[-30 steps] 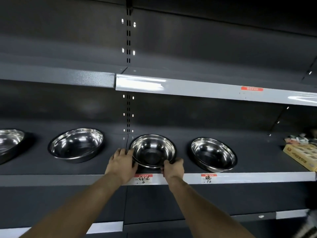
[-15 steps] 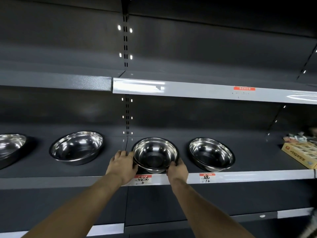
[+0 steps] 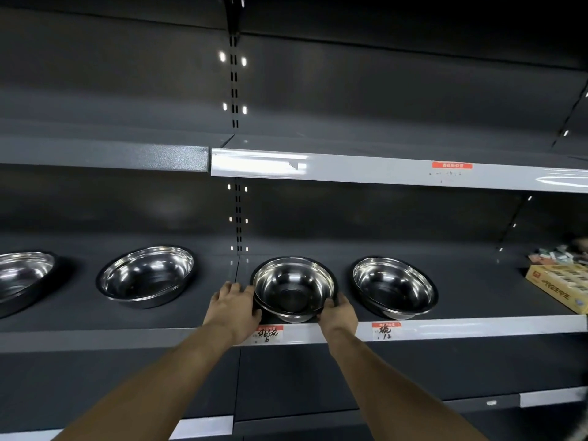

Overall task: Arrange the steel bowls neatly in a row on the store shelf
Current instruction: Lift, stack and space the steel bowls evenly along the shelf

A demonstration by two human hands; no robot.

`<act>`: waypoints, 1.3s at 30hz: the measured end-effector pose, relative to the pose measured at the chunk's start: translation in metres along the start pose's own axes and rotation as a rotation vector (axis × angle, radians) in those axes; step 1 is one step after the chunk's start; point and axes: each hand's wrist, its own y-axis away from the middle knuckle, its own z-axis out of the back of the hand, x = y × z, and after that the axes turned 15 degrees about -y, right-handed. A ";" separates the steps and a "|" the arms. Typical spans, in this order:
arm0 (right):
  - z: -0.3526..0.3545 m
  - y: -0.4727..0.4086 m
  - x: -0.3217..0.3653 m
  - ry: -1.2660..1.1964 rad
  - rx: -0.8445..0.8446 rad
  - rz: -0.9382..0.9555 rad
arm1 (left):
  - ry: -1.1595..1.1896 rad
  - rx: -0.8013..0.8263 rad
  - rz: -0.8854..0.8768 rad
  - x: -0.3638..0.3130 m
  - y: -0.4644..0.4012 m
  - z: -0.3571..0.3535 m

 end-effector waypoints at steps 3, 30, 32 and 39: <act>0.000 -0.003 -0.002 -0.025 0.003 -0.013 | 0.001 0.008 0.004 0.000 0.001 0.001; -0.122 0.080 0.027 -0.223 0.431 0.046 | -0.084 0.040 0.364 0.111 0.081 0.001; -0.138 0.091 0.025 -0.219 0.455 0.040 | -0.085 0.049 0.391 0.130 0.089 0.000; -0.188 0.109 0.023 -0.181 0.473 -0.060 | -0.060 0.041 0.399 0.190 0.081 -0.011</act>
